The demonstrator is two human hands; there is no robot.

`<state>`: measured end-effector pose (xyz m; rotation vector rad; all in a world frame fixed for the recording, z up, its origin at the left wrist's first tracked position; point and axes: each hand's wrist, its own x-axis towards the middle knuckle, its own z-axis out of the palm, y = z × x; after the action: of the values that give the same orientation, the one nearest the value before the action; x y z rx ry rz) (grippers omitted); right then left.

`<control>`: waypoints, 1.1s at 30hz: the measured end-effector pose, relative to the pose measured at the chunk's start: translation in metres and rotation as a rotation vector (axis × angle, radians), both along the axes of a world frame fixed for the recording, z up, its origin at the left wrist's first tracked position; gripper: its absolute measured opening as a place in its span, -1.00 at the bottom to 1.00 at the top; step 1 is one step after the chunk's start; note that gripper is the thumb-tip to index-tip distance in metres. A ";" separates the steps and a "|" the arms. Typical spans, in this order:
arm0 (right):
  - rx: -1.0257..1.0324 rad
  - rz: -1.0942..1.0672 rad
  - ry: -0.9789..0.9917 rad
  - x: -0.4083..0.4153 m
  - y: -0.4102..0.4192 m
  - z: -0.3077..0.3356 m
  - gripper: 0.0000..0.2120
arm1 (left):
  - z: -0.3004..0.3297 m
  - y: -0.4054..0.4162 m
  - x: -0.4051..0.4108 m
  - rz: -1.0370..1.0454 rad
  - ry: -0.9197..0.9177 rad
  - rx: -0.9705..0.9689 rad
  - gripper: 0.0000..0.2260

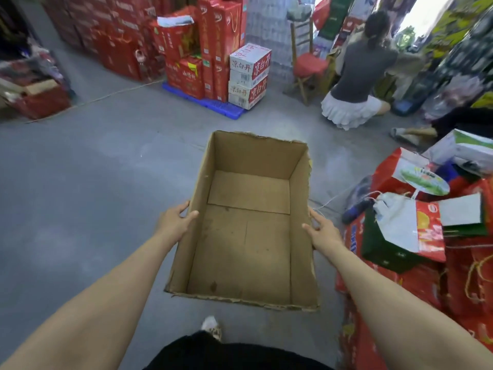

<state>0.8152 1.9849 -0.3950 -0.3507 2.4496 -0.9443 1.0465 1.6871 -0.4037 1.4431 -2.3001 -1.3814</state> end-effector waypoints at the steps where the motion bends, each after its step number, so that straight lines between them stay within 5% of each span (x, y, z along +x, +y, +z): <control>1: -0.018 -0.004 -0.014 -0.015 -0.024 0.004 -0.46 | 0.008 -0.025 -0.018 -0.014 -0.008 -0.007 -0.49; 33: -0.054 -0.037 -0.093 -0.629 -0.646 -0.018 -0.49 | 0.022 -0.652 -0.634 -0.059 -0.084 -0.146 -0.52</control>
<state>0.1866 1.3391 -0.4129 -0.2748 2.3572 -1.0208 0.4124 1.0348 -0.3819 1.4259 -2.4558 -1.1599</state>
